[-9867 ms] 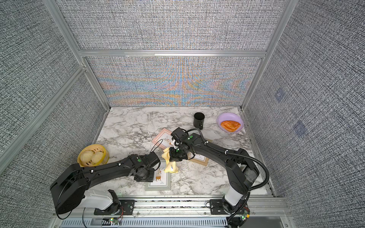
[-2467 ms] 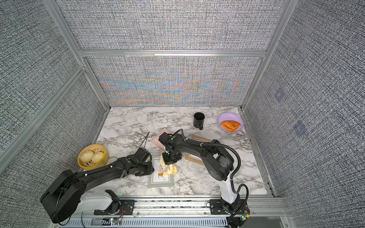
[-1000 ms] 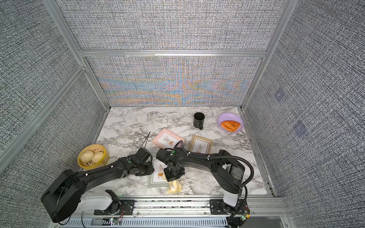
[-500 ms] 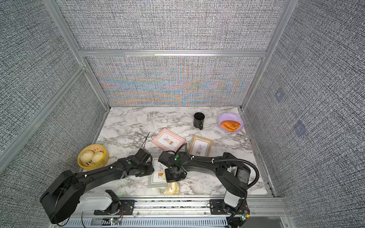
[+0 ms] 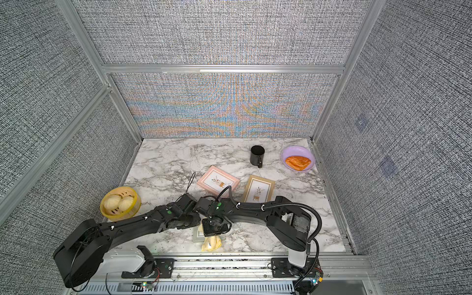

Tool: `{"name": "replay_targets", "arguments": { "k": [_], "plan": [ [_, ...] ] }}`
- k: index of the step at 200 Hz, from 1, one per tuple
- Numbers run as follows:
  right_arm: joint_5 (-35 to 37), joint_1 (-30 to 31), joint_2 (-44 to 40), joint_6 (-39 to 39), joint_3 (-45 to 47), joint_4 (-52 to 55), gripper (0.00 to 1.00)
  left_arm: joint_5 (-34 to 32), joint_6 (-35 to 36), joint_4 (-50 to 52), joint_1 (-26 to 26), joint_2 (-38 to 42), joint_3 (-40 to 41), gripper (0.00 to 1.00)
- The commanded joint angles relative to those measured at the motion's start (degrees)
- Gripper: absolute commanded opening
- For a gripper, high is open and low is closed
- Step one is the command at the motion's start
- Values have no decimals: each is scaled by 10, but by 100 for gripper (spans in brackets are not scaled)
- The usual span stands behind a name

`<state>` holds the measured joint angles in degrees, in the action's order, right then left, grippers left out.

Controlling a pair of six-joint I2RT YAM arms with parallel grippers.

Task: Wipe the picture frame with a cloth
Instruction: Wipe the dirt from the picture frame.

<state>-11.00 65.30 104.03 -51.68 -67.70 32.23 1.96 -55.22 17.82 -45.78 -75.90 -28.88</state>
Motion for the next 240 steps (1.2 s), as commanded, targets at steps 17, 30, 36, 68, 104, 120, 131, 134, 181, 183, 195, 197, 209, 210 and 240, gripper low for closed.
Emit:
{"name": "replay_targets", "arguments": {
  "k": [17,30,36,68,104,120,131,134,181,183,195,197,209,210,240],
  "plan": [
    [38,-33,-69,-9,82,30,0,102,-44,116,-7,-46,16,0],
    [42,-43,-94,-11,104,30,0,103,-45,115,-9,-48,13,0],
    [43,-44,-100,-11,124,29,0,103,-46,115,-10,-48,14,0],
    [27,-19,-76,-19,112,0,0,103,-52,112,-12,-41,22,0],
    [5,17,-24,-50,41,-56,0,103,-52,114,-12,-41,25,0],
    [-1,25,-10,-52,25,-60,0,103,-48,116,-12,-43,24,0],
    [0,27,-10,-51,24,-51,0,102,-46,119,-12,-46,22,0],
    [1,26,-11,-52,27,-49,0,102,-45,120,-12,-47,22,0],
    [48,4,-94,-62,138,4,0,94,-32,141,-12,-55,10,0],
    [50,3,-98,-62,142,6,0,93,-33,143,-12,-56,9,0],
    [59,-4,-119,-62,161,19,0,92,-31,146,-12,-57,9,0],
    [60,-5,-121,-62,163,20,0,91,-31,147,-12,-57,9,0],
    [65,-9,-128,-62,167,29,0,90,-30,151,-12,-57,10,0],
    [66,-9,-128,-62,167,30,0,89,-30,151,-12,-57,10,0],
    [60,5,-99,-54,121,25,0,90,-29,151,-12,-60,11,0]
  ]
}}
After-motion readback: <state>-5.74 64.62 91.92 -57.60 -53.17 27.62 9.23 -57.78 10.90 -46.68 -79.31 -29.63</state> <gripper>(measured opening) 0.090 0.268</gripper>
